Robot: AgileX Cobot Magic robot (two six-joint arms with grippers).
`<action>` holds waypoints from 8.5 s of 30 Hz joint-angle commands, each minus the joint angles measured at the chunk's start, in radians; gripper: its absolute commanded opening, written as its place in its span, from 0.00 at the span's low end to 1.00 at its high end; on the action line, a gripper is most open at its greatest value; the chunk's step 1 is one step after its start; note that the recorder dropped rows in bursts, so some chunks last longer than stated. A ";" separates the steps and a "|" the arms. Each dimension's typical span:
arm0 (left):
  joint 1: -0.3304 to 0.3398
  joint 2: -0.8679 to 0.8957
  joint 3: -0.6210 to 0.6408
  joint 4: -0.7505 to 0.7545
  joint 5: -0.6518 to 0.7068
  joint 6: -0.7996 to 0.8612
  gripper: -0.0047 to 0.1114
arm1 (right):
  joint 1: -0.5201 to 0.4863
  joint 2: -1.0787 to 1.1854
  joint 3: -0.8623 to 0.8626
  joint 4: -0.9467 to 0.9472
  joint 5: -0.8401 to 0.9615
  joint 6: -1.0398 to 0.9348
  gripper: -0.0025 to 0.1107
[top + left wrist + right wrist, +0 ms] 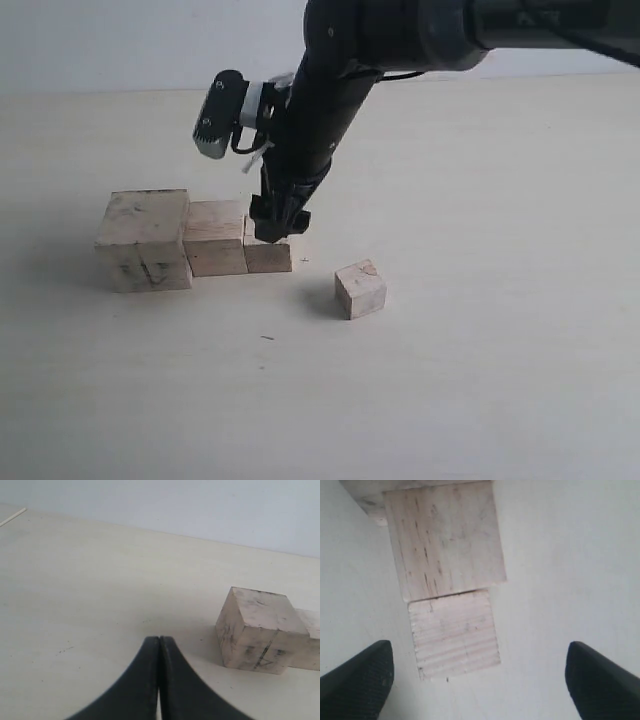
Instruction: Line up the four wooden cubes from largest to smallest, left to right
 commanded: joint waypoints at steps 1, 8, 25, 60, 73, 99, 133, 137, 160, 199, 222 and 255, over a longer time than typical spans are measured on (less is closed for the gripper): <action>-0.006 -0.006 0.004 -0.002 -0.005 0.004 0.04 | 0.001 -0.081 0.001 -0.135 0.073 0.261 0.75; -0.006 -0.006 0.004 -0.002 -0.005 0.004 0.04 | 0.001 -0.149 0.001 -0.232 0.301 0.716 0.73; -0.006 -0.006 0.004 -0.002 -0.005 0.004 0.04 | 0.001 -0.101 0.145 -0.173 0.328 0.889 0.73; -0.006 -0.006 0.004 -0.002 -0.005 0.004 0.04 | 0.001 -0.001 0.111 -0.218 0.277 0.659 0.02; -0.006 -0.006 0.004 -0.002 -0.005 0.004 0.04 | -0.214 0.010 -0.099 0.047 0.375 -0.096 0.02; -0.006 -0.006 0.004 -0.002 -0.005 0.004 0.04 | -0.105 0.162 -0.099 0.028 0.208 -0.288 0.02; -0.006 -0.006 0.004 -0.002 -0.005 0.004 0.04 | -0.105 0.176 -0.099 0.086 0.203 -0.295 0.65; -0.006 -0.006 0.004 -0.002 -0.005 0.004 0.04 | -0.105 0.158 -0.099 0.078 0.203 -0.260 0.65; -0.006 -0.006 0.004 -0.002 -0.005 0.004 0.04 | -0.105 0.146 -0.099 -0.113 0.315 0.258 0.02; -0.006 -0.006 0.004 -0.002 -0.005 0.004 0.04 | -0.105 0.152 -0.099 0.025 0.250 0.194 0.02; -0.006 -0.006 0.004 -0.002 -0.005 0.004 0.04 | -0.211 0.013 -0.099 -0.101 0.272 0.470 0.02; -0.006 -0.006 0.004 -0.002 -0.005 0.004 0.04 | -0.285 -0.894 0.539 0.011 -0.242 0.824 0.02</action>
